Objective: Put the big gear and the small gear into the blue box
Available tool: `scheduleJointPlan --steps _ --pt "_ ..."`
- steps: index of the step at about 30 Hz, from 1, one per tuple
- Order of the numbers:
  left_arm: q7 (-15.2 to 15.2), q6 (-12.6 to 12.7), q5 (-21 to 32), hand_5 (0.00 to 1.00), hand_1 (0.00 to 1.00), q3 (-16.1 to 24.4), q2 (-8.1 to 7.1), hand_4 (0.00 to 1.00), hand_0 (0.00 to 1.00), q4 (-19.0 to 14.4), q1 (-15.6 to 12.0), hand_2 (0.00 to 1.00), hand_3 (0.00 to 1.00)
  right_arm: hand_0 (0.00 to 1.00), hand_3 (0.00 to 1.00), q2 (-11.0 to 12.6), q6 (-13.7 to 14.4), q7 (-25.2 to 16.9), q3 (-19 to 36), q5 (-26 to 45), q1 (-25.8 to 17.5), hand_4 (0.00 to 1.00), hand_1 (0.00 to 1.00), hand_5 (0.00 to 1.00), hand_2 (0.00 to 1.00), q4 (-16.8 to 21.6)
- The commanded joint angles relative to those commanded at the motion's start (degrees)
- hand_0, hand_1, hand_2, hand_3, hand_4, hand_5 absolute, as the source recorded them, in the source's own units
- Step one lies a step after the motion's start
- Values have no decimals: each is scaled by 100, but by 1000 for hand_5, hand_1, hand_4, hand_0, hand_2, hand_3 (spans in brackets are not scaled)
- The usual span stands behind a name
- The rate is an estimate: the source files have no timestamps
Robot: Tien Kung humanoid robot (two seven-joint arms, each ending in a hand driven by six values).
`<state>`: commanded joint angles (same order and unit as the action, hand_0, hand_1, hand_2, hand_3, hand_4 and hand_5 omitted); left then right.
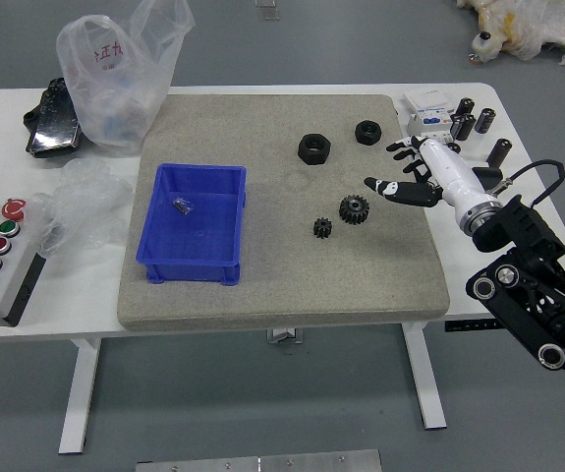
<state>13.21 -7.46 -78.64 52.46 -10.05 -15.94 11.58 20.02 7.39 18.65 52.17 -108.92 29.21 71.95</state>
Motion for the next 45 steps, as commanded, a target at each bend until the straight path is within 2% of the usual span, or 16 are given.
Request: scheduleJointPlan --steps 6,9,14,15,32,38,39,44,45 --pt "3 -7 -11 500 572 4 -1 701 717 -3 13 560 672 424 759 -83 -120 129 -485 -577 344 882 621 489 786 -381" --pt "26 -18 -41 497 573 33 11 699 717 -7 2 559 672 413 754 -135 -167 132 -787 -622 528 880 620 490 779 -588" --pt "47 -25 -80 497 573 71 17 699 717 -10 -14 559 672 413 754 -238 -145 76 -1197 -433 771 880 620 490 779 -857" --pt "48 -26 -87 493 573 76 16 697 717 -10 -15 559 672 409 748 -262 -136 62 -1262 -396 818 863 610 453 776 -911" --pt "56 -46 -145 489 573 104 24 694 717 -15 15 559 670 397 746 -632 -98 -153 -2342 225 1543 854 602 444 773 -2130" --pt "71 -64 -193 489 573 136 32 694 717 -19 17 559 671 395 745 -706 -59 -229 -2646 470 1698 852 594 439 769 -2444" --pt "73 -66 -200 488 573 141 33 692 717 -19 18 559 670 375 696 -718 -49 -243 -2686 515 1714 662 562 308 657 -2482" --pt "61 -69 -182 488 573 120 39 692 717 -20 29 559 670 375 696 -734 59 -317 -2838 697 1729 662 562 308 657 -2582" --pt "61 -69 -184 487 573 121 40 690 717 -19 28 559 672 388 604 -733 95 -338 -2857 724 1726 519 530 149 483 -2584"
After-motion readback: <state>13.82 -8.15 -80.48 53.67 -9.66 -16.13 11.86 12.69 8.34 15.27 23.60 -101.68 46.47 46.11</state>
